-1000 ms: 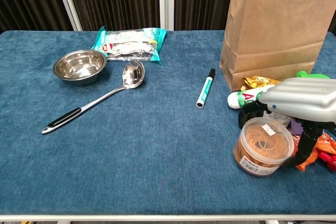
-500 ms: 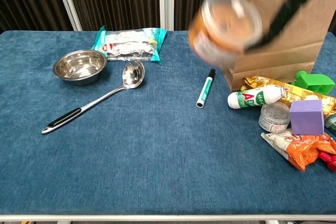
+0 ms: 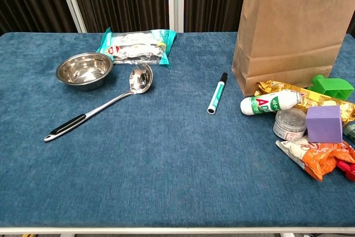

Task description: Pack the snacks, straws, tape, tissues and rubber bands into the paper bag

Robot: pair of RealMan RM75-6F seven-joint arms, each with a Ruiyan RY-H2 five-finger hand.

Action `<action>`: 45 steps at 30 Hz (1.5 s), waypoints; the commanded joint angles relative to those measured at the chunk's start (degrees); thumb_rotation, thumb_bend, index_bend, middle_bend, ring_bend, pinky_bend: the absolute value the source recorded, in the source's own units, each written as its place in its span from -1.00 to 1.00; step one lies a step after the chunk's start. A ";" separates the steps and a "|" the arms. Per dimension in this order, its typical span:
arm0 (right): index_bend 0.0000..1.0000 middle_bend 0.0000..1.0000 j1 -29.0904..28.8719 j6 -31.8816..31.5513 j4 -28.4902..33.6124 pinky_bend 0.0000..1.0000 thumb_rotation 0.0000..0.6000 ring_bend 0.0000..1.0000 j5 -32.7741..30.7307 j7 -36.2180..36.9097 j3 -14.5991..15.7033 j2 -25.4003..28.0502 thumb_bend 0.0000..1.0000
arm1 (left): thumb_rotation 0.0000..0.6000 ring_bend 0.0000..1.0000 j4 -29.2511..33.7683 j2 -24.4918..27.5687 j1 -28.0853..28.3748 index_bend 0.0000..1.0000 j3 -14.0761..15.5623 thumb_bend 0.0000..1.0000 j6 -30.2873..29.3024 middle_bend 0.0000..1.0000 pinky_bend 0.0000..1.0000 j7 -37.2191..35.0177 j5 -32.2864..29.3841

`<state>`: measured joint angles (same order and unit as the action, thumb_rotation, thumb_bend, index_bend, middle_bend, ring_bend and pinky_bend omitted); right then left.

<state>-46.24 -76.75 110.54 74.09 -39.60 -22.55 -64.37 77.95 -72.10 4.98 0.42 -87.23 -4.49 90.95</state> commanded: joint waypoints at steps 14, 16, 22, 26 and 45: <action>-0.01 -0.21 0.92 1.60 -12.67 -0.29 1.00 -0.33 -10.76 -7.14 1.16 -3.74 -0.85 | 1.00 -1.00 0.76 -0.07 0.15 -0.87 0.28 -0.69 0.65 -0.90 -0.75 0.90 -0.04; -0.01 -0.21 0.86 2.73 -11.65 -0.29 1.00 -0.33 -13.21 -8.93 1.59 -3.46 -0.85 | 1.00 -1.00 0.80 -0.08 0.17 -0.87 0.35 -0.69 0.68 -0.90 -0.75 0.99 0.05; -0.01 -0.22 0.41 4.94 -8.05 -0.29 1.00 -0.33 -20.23 -12.84 2.08 -1.93 -0.85 | 1.00 -1.00 0.86 0.04 0.10 -0.87 0.34 -0.69 0.62 -0.90 -0.75 0.95 -0.05; -0.08 -0.22 0.20 5.72 -5.94 -0.32 1.00 -0.37 -22.20 -12.88 2.35 -0.72 -0.90 | 1.00 -1.00 0.73 -0.16 0.07 -0.87 0.28 -0.69 0.38 -0.90 -0.75 0.94 0.06; -0.63 -0.54 -1.13 7.80 -1.43 -0.70 1.00 -0.75 -28.91 -10.01 3.38 3.15 -1.00 | 1.00 -1.00 0.82 -0.18 0.20 -0.87 0.25 -0.69 0.50 -0.90 -0.75 0.77 0.05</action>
<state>-47.15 -68.94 109.32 45.51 -49.91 -19.30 -61.11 78.76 -72.29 5.17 0.67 -86.74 -3.72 91.00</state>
